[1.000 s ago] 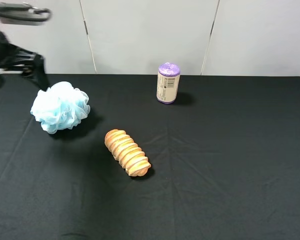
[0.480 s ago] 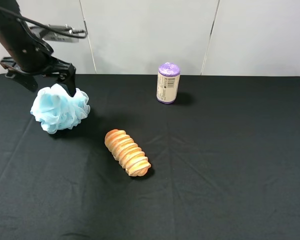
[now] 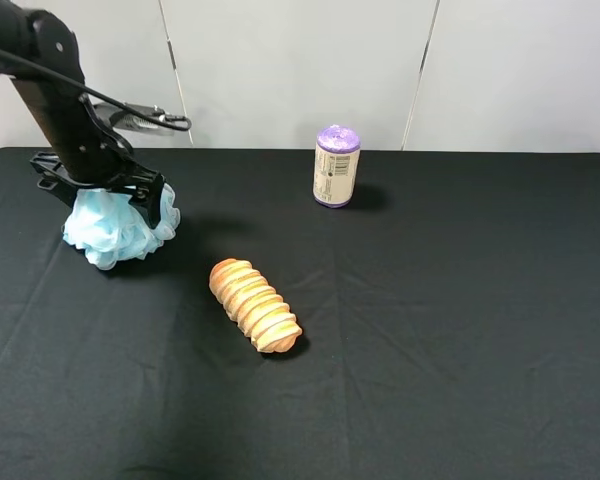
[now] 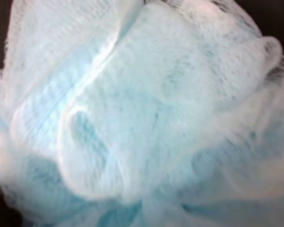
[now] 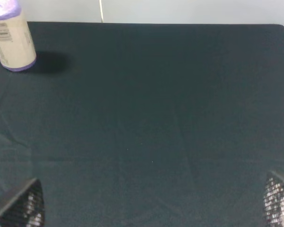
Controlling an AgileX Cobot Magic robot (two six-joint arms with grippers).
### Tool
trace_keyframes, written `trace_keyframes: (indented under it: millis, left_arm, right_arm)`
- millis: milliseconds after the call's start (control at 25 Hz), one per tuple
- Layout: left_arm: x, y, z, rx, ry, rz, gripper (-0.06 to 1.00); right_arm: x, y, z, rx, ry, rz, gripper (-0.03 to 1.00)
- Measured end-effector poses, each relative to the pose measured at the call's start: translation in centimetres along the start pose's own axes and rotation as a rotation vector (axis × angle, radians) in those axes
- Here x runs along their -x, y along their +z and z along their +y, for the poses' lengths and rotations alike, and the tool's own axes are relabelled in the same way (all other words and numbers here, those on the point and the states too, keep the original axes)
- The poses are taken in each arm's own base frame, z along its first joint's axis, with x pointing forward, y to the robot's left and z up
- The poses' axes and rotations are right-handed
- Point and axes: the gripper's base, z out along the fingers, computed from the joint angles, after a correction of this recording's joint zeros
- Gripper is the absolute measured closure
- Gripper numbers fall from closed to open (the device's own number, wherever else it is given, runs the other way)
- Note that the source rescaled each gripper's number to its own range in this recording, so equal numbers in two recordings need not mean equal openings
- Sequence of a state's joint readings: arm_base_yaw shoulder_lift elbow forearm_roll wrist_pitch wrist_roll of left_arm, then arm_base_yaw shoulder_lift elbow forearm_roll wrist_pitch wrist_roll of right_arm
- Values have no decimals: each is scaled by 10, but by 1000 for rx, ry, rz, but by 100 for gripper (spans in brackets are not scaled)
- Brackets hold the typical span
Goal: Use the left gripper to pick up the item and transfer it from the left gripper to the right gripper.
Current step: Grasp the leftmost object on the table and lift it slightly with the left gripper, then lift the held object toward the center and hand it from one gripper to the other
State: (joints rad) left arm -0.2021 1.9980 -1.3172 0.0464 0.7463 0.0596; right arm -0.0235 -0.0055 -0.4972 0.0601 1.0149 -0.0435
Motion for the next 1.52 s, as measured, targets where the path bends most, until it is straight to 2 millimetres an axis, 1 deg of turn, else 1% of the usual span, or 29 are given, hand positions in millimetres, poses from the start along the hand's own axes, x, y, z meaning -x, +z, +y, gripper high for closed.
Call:
trace_keyframes:
  millis: [120, 160, 240, 280, 320, 480, 520, 640, 960, 1080, 1280, 1400, 1520]
  left_arm:
    - [1, 9, 0, 0, 3, 12, -3]
    - [2, 9, 0, 1, 5, 5, -1]
    - [4, 9, 0, 2, 6, -16, 8]
    - [4, 9, 0, 3, 6, -24, 14]
    - [5, 9, 0, 4, 6, -27, 21]
    - [4, 9, 1, 5, 8, -26, 60]
    - [4, 9, 1, 5, 9, -23, 63]
    - [4, 9, 1, 5, 10, -18, 65]
    - [5, 7, 1, 4, 11, -20, 66]
    - [10, -1, 1, 6, 12, -10, 68]
    - [20, -25, 2, 6, 11, 27, 74]
    - [23, -36, 2, 2, 5, 43, 77]
    - [21, -48, 0, -15, -6, 26, 79]
  right_arm:
    - [0, 0, 0, 0, 0, 0, -3]
    - [0, 0, 0, 0, 0, 0, -3]
    - [0, 0, 0, 0, 0, 0, -3]
    - [0, 0, 0, 0, 0, 0, -3]
    - [0, 0, 0, 0, 0, 0, -3]
    - [0, 0, 0, 0, 0, 0, -3]
    - [0, 0, 0, 0, 0, 0, -3]
    - [0, 0, 0, 0, 0, 0, -3]
    - [0, 0, 0, 0, 0, 0, -3]
    - [0, 0, 0, 0, 0, 0, -3]
    - [0, 0, 0, 0, 0, 0, -3]
    - [0, 0, 0, 0, 0, 0, -3]
    - [0, 0, 0, 0, 0, 0, -3]
